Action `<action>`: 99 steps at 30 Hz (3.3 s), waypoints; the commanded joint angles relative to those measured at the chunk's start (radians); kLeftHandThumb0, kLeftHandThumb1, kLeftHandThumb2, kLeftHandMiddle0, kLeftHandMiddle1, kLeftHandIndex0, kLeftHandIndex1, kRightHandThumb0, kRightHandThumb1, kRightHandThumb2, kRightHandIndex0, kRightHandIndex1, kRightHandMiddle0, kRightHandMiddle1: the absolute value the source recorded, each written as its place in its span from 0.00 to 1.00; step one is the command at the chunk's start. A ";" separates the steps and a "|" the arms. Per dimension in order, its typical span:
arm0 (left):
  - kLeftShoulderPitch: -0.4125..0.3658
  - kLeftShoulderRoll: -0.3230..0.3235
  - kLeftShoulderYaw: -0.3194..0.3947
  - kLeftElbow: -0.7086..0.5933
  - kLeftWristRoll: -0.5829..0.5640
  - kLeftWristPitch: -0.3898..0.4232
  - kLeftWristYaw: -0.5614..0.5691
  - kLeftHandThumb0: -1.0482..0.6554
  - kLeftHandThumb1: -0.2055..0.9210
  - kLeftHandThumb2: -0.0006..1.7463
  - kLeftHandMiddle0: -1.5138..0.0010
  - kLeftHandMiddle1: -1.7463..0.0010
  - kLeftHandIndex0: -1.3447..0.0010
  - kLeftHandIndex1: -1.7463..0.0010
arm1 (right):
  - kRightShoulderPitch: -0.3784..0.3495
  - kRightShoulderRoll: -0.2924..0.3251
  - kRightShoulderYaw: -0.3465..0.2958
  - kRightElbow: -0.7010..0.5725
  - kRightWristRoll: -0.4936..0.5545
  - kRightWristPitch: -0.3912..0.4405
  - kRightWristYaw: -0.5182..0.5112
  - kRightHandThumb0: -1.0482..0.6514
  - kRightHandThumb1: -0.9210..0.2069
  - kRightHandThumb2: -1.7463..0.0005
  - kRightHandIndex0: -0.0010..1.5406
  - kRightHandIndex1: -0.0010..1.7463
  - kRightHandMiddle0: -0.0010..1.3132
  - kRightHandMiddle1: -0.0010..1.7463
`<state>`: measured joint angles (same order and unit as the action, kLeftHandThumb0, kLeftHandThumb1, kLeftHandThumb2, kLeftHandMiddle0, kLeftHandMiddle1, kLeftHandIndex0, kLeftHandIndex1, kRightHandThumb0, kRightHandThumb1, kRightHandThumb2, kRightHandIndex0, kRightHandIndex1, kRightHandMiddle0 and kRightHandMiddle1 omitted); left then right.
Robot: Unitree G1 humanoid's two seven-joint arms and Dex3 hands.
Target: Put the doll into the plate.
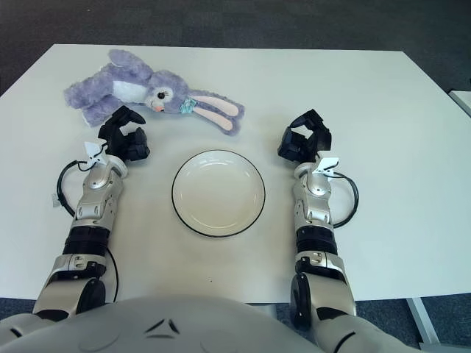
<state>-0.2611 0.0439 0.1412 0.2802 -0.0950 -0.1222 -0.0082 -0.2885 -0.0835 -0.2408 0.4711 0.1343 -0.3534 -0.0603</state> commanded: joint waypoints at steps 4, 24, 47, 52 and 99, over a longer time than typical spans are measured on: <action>0.012 0.004 -0.001 0.019 0.017 -0.015 0.014 0.31 0.36 0.83 0.09 0.00 0.47 0.00 | 0.077 0.037 0.002 0.034 0.005 0.014 -0.006 0.32 0.57 0.22 0.92 1.00 0.49 1.00; -0.022 0.068 0.020 -0.034 0.071 -0.090 0.040 0.32 0.41 0.80 0.17 0.00 0.51 0.00 | 0.069 0.046 0.004 0.037 0.009 0.033 -0.005 0.33 0.57 0.22 0.92 1.00 0.49 1.00; -0.125 0.203 0.019 0.009 0.277 -0.315 0.183 0.61 0.47 0.73 0.60 0.07 0.66 0.00 | 0.070 0.043 0.012 0.022 -0.008 0.062 -0.022 0.33 0.54 0.24 0.91 1.00 0.47 1.00; -0.137 0.222 0.015 0.026 0.300 -0.374 0.196 0.61 0.51 0.68 0.60 0.12 0.68 0.00 | 0.069 0.042 0.014 0.023 -0.012 0.060 -0.026 0.33 0.54 0.24 0.91 1.00 0.47 1.00; -0.171 0.443 -0.129 -0.162 0.715 -0.080 0.150 0.46 0.20 0.73 1.00 1.00 1.00 0.51 | 0.079 0.042 0.030 -0.017 -0.030 0.111 -0.059 0.34 0.52 0.26 0.90 1.00 0.46 1.00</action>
<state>-0.4071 0.4838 0.0217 0.1172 0.6070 -0.2068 0.1162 -0.2767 -0.0704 -0.2136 0.4136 0.1045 -0.2646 -0.1172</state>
